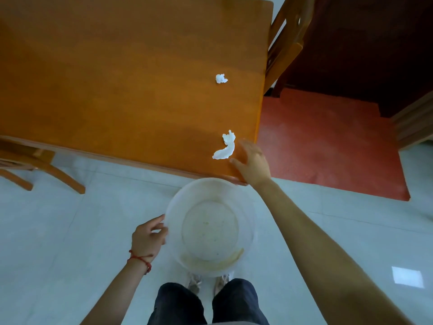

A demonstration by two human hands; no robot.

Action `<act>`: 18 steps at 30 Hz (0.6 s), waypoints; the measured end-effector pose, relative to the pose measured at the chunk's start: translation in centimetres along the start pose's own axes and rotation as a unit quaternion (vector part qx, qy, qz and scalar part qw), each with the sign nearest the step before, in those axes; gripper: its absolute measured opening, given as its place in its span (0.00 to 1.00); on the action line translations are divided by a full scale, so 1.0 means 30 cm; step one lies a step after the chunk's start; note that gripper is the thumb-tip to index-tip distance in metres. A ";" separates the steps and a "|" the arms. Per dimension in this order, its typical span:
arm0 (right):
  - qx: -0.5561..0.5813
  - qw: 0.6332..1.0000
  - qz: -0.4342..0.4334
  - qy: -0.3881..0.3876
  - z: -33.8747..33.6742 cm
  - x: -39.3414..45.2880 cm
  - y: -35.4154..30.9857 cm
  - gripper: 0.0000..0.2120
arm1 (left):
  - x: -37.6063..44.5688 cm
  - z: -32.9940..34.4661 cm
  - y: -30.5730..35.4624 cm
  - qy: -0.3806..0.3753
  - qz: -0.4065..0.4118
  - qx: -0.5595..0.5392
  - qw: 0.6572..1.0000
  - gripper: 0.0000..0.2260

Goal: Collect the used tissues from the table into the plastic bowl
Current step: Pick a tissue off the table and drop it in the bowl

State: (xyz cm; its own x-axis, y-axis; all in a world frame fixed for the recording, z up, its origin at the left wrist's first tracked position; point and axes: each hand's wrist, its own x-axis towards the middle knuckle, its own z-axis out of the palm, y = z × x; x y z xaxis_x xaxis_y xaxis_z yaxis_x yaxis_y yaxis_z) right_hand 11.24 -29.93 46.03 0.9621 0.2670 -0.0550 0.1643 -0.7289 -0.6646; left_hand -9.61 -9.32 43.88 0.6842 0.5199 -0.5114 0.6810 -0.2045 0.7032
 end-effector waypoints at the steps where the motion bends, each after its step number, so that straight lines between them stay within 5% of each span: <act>1: -0.010 1.000 -0.005 -0.018 0.017 0.036 0.006 0.28 | 0.000 0.000 0.000 0.002 -0.002 -0.003 1.000 0.16; 7: -0.079 0.991 -0.030 -0.105 0.078 0.162 0.029 0.35 | 0.004 0.007 -0.005 0.017 -0.022 -0.025 0.999 0.16; 18: -0.056 0.997 -0.051 -0.033 0.118 0.149 0.038 0.13 | 0.004 0.010 -0.013 0.022 -0.026 -0.021 0.999 0.15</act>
State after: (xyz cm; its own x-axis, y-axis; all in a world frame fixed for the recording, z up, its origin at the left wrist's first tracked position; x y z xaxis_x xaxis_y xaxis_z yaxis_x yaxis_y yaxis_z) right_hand 14.94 -27.35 42.40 0.9235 0.3813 -0.0419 0.2878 -0.7608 -0.5817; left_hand -9.73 -9.42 43.40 0.6361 0.5645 -0.5260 0.7028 -0.1424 0.6970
